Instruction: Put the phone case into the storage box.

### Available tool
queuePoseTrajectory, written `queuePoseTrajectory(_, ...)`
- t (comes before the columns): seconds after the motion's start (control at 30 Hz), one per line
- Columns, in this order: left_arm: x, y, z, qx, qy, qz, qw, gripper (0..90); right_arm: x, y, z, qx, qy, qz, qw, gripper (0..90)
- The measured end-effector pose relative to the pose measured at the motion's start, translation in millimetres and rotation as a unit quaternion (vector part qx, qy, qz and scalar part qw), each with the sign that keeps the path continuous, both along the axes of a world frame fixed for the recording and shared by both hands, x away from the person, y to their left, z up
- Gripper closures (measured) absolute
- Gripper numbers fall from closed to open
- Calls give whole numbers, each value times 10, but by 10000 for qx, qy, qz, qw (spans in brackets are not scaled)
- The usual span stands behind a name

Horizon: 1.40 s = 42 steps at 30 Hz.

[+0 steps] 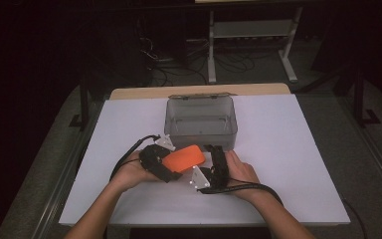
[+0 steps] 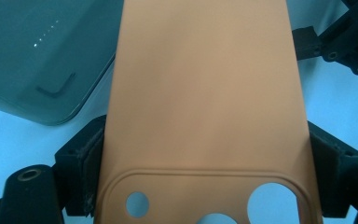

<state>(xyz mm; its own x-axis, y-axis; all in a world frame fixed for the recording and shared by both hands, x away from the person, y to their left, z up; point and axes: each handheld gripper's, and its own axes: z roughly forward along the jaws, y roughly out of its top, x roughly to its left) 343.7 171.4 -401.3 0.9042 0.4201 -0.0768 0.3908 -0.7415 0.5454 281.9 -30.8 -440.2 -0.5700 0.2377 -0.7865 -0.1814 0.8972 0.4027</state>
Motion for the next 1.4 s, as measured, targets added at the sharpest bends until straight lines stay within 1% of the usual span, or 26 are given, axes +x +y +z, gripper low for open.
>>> queuePoseTrajectory(0.2,-2,-9,-6,-15,-4,11,10000,156,-16,17,-17,-117,-143,42,9998,38)
queuePoseTrajectory(0.43,-4,-17,-5,-14,-8,10,10000,156,-60,59,-49,-303,-420,91,9986,42)
queuePoseTrajectory(0.5,-6,-23,-7,-18,-13,12,10000,156,-79,76,-64,-372,-541,115,9978,44)
queuePoseTrajectory(0.73,-6,-33,-10,46,-24,-14,10000,156,-109,110,-91,-569,-822,234,9947,47)
queuePoseTrajectory(0.8,-4,-36,-13,48,-17,-19,10000,156,-118,120,-89,-585,-831,253,9945,50)
queuePoseTrajectory(0.9,1,-37,-15,62,-13,-13,10000,156,-126,146,-79,-606,-912,328,9935,50)
queuePoseTrajectory(0.97,0,-36,-10,49,-26,-14,10000,156,-130,170,-70,-657,-999,389,9921,54)
queuePoseTrajectory(1.0,-1,-35,-6,54,-27,-23,10000,156,-128,180,-69,-655,-998,395,9921,54)
queuePoseTrajectory(1.1,-1,-30,-4,26,-28,2,10000,156,-118,213,-56,-714,-1090,431,9905,55)
queuePoseTrajectory(1.2,-1,-24,-4,12,-33,13,10000,157,-126,235,-52,-705,-1163,440,9897,60)
queuePoseTrajectory(1.27,-1,-23,-4,17,-36,19,10000,156,-140,247,-64,-771,-1239,467,9882,64)
queuePoseTrajectory(1.4,-5,-29,-4,41,-29,7,10000,156,-165,281,-89,-813,-1347,531,9861,67)
